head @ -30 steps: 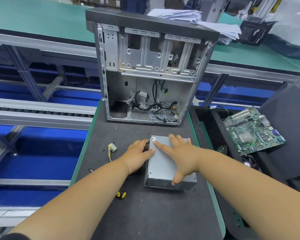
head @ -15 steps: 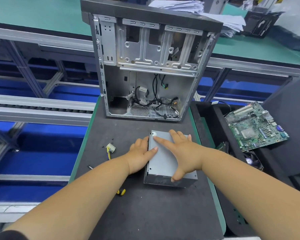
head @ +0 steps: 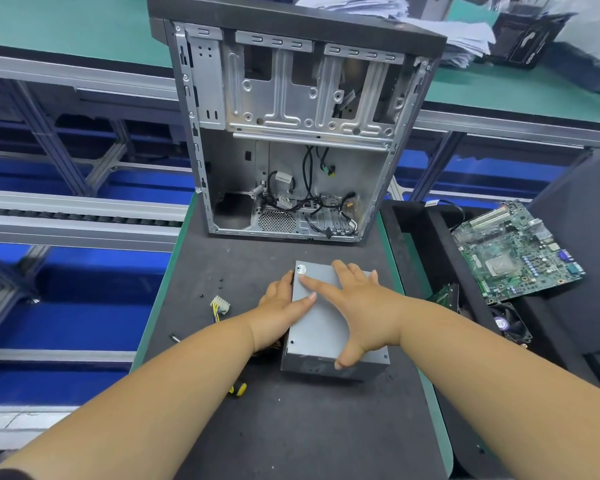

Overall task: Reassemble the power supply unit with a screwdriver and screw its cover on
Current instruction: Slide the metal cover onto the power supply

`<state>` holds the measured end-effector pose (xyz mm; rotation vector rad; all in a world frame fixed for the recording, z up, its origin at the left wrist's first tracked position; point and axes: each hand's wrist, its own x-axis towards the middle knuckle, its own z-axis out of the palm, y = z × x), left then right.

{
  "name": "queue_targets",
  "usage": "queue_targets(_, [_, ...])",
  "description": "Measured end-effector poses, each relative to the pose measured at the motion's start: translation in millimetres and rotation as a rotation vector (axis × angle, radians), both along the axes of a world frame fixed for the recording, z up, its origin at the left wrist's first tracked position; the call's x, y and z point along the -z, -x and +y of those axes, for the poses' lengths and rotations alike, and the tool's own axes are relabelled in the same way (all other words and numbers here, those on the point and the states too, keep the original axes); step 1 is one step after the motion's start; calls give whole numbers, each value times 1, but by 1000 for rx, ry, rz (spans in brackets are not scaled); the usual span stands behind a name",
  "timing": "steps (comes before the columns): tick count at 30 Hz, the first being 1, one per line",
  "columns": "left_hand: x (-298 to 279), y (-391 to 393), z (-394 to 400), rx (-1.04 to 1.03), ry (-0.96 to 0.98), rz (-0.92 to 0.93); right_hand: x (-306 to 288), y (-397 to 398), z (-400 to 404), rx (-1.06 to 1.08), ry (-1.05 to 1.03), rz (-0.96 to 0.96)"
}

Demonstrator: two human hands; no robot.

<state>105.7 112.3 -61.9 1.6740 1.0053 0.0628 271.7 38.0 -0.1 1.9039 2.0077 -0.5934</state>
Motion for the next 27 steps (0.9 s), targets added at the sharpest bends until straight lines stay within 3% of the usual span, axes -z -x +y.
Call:
queue_targets(4, [2,7,0,-38,125,-64,4,12,7,-30,9,-11])
queue_targets(14, [2,11,9,3,-104,34,-9,6,9,-61,28,-52])
queue_targets(27, [2,6,23,-146,-25,41,-82,-21,3,10,6,115])
